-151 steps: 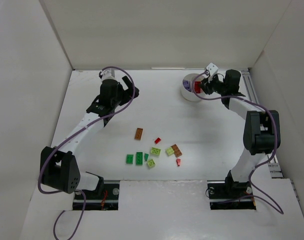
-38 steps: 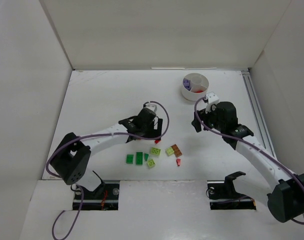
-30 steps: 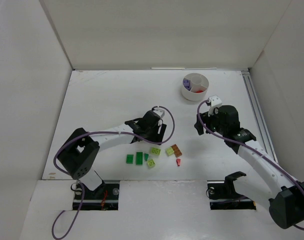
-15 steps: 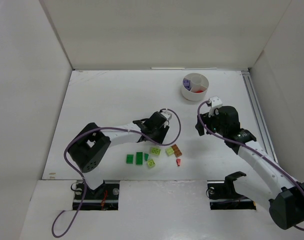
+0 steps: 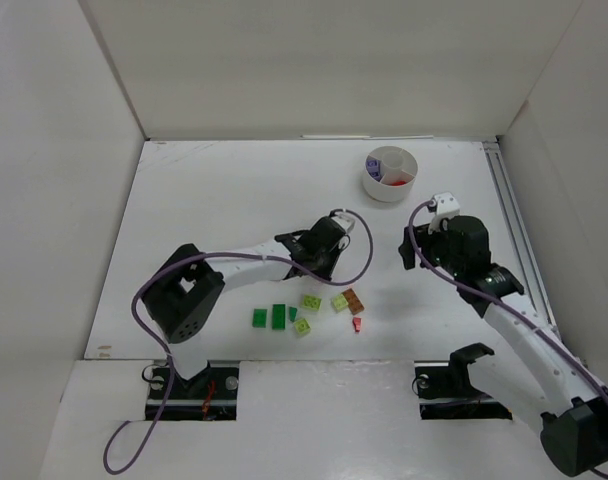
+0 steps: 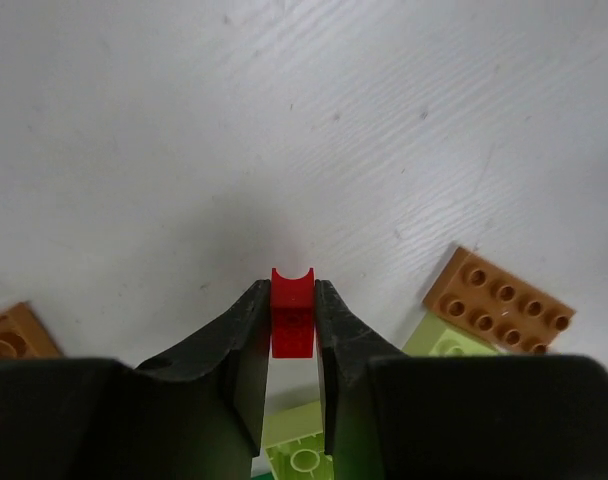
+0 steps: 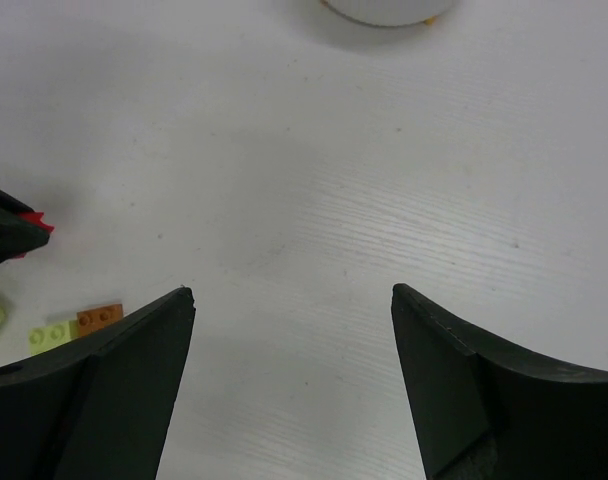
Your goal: Sort the legos into containers by color
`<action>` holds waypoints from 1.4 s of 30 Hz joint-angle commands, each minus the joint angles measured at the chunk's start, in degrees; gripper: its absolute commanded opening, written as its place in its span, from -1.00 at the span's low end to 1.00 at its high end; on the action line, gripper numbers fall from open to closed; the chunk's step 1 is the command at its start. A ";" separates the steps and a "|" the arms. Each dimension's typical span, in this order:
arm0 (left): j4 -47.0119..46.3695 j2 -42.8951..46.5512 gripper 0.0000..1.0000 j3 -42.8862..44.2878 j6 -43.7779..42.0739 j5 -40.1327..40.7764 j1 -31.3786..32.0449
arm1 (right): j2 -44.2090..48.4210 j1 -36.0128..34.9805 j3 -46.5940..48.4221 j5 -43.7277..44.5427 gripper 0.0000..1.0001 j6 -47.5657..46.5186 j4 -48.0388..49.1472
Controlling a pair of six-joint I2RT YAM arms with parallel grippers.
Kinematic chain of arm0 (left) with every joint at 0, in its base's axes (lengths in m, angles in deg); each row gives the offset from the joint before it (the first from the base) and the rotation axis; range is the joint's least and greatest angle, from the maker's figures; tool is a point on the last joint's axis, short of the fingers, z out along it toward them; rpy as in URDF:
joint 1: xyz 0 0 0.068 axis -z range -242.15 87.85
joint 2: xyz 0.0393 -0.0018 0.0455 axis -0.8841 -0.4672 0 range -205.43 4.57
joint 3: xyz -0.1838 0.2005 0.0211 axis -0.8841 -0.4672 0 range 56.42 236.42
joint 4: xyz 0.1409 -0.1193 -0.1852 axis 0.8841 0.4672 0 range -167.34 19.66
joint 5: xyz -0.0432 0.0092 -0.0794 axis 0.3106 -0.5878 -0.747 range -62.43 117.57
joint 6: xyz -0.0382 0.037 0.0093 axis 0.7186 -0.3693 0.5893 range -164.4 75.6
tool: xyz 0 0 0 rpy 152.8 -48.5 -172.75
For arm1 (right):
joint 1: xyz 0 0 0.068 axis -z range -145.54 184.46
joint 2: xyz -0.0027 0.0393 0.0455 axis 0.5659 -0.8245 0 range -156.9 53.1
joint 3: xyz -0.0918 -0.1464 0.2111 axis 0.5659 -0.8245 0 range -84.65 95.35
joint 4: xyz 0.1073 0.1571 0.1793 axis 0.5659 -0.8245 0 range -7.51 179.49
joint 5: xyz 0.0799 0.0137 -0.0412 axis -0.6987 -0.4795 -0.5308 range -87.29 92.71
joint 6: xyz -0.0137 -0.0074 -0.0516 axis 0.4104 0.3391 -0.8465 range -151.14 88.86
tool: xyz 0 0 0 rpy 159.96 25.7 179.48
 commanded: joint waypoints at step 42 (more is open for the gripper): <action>-24.00 -42.82 -0.08 71.96 0.03 0.10 -6.53 | 10.07 8.17 4.78 28.52 0.99 10.18 -7.83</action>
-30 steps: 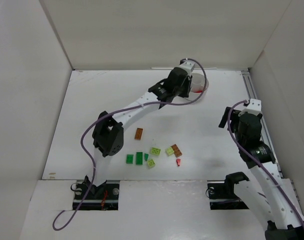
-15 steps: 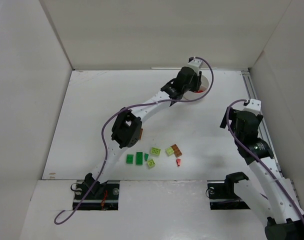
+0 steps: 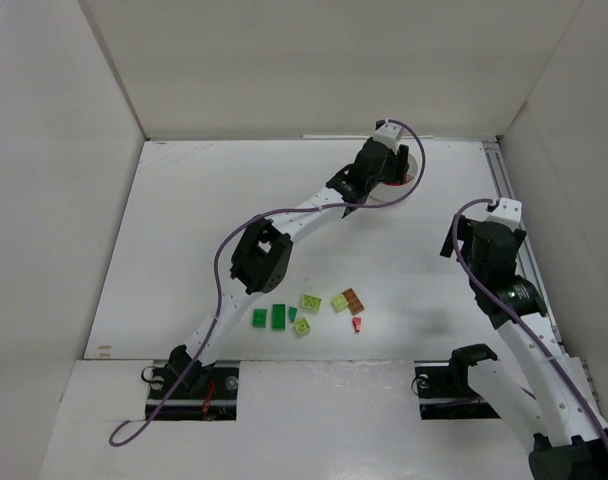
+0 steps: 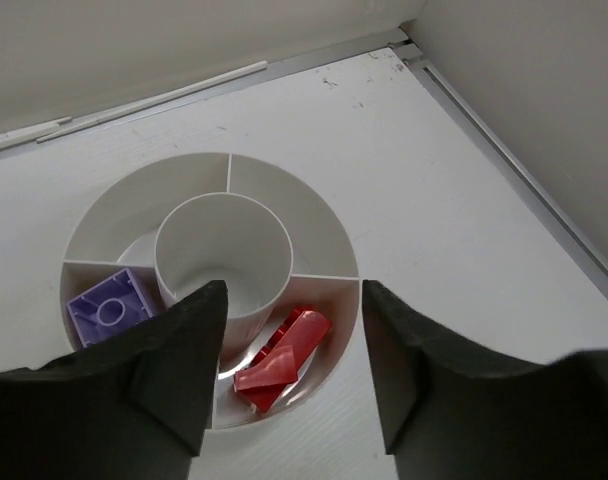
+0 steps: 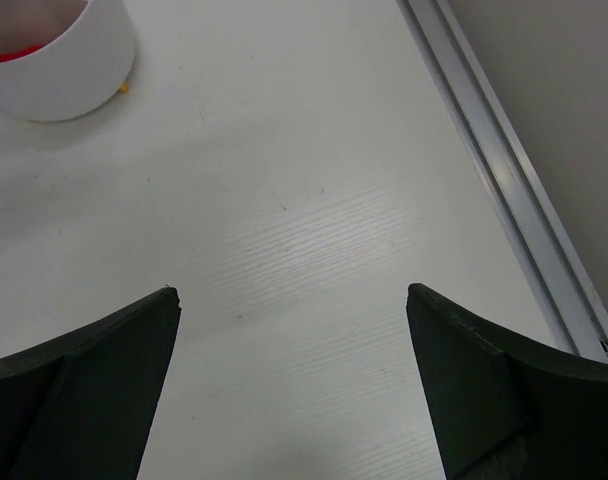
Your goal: Sort the legos into containers by color
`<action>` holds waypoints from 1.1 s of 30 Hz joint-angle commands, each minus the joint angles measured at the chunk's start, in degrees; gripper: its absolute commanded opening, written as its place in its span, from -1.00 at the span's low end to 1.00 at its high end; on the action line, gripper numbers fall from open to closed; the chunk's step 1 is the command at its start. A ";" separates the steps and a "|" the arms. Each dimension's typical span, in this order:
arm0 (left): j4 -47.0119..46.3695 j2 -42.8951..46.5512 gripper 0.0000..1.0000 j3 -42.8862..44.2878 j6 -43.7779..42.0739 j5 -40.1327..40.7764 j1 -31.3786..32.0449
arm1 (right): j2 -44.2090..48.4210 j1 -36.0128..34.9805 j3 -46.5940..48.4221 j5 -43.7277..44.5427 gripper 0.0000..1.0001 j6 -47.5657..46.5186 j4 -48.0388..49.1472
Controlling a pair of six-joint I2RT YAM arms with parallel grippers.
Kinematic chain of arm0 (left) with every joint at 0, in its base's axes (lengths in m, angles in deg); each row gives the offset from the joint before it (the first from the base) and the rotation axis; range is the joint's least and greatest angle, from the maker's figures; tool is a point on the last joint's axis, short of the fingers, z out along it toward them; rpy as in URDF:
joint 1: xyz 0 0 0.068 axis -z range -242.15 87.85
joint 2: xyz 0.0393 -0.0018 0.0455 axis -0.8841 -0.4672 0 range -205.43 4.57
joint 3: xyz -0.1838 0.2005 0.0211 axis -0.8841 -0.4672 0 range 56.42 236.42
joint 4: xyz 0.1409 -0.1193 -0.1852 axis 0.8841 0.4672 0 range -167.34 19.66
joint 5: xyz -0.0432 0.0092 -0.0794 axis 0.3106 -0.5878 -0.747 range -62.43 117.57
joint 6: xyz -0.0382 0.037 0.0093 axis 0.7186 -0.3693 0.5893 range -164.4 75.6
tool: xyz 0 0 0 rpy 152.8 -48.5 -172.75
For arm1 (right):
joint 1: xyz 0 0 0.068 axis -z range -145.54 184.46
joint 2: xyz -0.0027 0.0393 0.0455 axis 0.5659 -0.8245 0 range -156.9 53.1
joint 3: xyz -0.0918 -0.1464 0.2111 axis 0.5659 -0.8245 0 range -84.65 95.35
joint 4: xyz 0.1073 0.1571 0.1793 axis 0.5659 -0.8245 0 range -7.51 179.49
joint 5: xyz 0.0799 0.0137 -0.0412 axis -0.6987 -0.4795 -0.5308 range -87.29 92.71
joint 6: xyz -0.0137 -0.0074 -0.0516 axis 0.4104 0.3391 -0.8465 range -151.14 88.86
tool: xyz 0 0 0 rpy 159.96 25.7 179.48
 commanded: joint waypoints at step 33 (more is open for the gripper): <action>11.53 84.12 1.00 -78.46 16.55 5.57 -1.20 | -27.22 -47.41 -6.80 -18.50 0.49 15.12 12.85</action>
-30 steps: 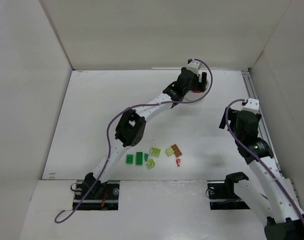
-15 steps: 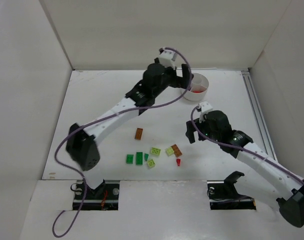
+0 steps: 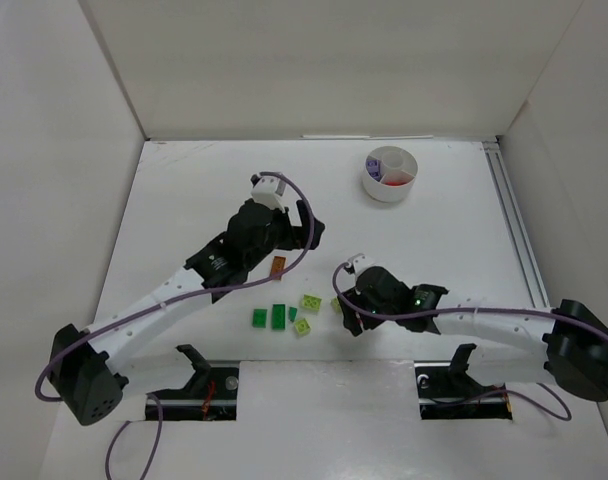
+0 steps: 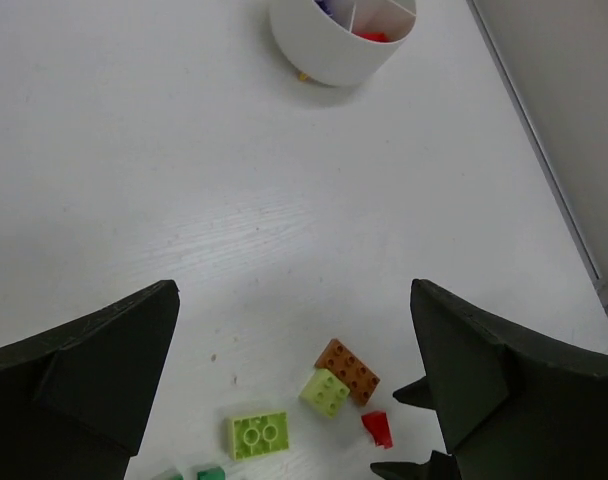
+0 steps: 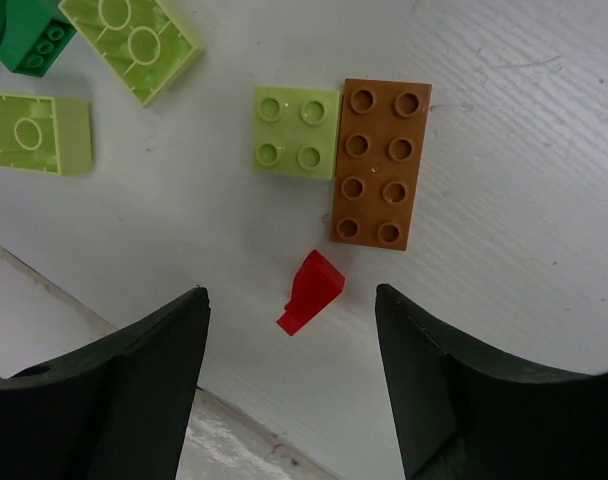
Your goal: Sort the legos into containers by color
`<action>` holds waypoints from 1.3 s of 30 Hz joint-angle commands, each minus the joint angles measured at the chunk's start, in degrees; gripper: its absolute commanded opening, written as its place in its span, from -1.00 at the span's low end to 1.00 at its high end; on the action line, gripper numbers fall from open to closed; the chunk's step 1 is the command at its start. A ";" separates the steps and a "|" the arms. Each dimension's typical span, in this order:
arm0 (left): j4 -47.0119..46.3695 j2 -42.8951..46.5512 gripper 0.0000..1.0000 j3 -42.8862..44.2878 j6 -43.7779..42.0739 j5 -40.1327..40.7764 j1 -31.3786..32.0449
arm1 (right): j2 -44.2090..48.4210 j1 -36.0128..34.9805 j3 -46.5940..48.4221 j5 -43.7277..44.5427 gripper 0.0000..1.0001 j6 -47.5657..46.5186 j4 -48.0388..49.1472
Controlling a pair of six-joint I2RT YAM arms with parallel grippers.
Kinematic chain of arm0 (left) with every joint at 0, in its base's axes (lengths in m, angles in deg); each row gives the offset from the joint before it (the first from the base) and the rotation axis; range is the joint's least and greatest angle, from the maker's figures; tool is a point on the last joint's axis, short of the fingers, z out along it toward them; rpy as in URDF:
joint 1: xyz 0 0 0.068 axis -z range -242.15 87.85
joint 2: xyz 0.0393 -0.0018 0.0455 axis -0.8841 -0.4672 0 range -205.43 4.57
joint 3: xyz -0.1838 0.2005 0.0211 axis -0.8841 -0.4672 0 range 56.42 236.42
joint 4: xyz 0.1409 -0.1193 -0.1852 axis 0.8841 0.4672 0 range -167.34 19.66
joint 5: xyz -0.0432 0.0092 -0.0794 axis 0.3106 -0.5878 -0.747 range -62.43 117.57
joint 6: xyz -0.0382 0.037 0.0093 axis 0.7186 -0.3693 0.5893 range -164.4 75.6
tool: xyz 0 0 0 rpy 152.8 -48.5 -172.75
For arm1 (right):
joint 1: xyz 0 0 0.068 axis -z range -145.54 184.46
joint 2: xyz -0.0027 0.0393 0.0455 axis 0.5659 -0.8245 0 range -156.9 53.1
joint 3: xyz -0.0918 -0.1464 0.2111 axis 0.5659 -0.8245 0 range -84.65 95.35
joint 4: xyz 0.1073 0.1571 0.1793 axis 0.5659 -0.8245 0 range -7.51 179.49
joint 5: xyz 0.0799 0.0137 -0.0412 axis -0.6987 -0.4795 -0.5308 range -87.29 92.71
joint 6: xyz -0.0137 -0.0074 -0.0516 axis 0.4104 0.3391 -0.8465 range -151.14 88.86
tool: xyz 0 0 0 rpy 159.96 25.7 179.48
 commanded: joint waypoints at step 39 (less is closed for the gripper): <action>2.39 5.15 1.00 -8.24 6.17 -7.79 -14.95 | -8.84 31.40 25.96 5.03 -0.59 -16.99 8.57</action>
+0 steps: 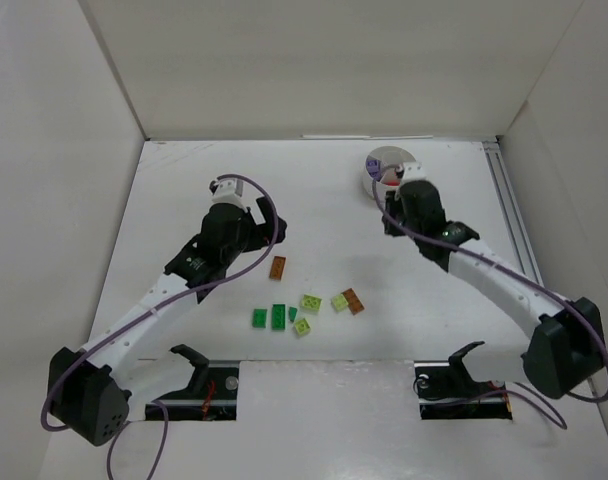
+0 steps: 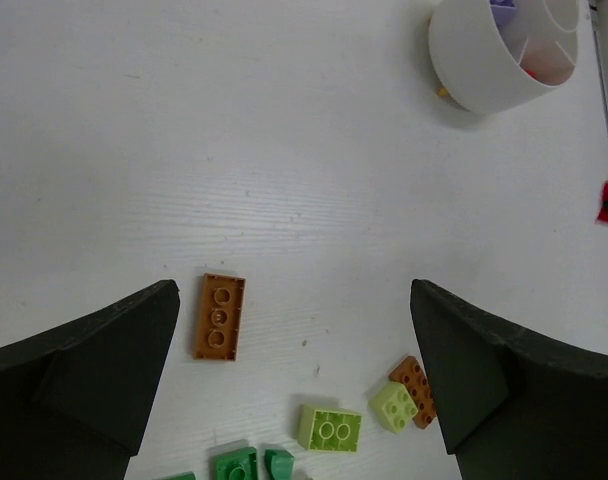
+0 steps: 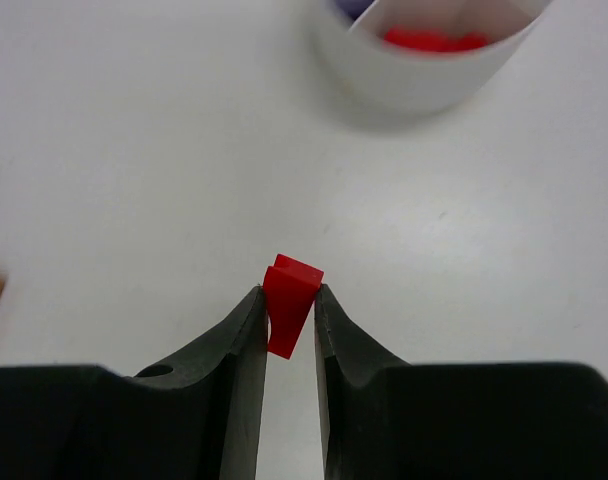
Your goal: Sort the legos into containers by color
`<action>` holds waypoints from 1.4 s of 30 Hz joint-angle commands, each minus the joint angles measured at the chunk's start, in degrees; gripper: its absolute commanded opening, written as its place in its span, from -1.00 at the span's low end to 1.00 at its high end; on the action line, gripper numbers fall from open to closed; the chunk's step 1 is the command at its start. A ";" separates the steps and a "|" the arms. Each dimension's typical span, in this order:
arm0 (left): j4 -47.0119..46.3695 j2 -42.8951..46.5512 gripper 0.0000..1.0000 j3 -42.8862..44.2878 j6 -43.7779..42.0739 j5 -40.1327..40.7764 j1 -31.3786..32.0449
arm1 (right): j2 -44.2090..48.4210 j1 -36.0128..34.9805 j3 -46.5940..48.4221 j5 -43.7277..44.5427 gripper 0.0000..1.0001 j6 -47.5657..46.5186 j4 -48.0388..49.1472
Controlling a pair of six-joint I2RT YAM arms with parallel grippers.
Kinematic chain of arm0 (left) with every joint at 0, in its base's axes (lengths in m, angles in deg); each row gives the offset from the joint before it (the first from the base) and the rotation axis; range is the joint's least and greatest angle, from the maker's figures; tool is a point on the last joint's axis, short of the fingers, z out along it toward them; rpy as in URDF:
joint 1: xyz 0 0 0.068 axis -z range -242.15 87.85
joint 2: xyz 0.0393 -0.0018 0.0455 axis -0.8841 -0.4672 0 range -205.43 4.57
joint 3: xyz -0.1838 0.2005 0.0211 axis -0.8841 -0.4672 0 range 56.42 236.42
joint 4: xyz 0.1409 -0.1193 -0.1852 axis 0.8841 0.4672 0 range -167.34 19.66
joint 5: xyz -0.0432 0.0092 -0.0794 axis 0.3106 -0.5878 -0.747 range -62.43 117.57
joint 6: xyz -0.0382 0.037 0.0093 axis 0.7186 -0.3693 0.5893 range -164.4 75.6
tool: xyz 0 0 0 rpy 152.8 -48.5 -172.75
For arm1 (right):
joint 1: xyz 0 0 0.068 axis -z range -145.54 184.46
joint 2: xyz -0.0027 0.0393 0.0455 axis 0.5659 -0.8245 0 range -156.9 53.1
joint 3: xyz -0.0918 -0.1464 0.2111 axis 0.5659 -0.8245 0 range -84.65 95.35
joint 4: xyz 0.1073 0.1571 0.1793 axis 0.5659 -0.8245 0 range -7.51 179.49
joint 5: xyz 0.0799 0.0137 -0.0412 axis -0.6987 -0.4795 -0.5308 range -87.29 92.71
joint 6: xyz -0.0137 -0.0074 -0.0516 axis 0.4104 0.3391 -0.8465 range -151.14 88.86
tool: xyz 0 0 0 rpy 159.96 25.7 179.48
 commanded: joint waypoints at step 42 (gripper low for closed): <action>0.45 -25.01 0.70 -0.10 -8.52 0.16 -0.48 | -26.60 19.54 28.67 -12.58 0.10 -14.50 4.00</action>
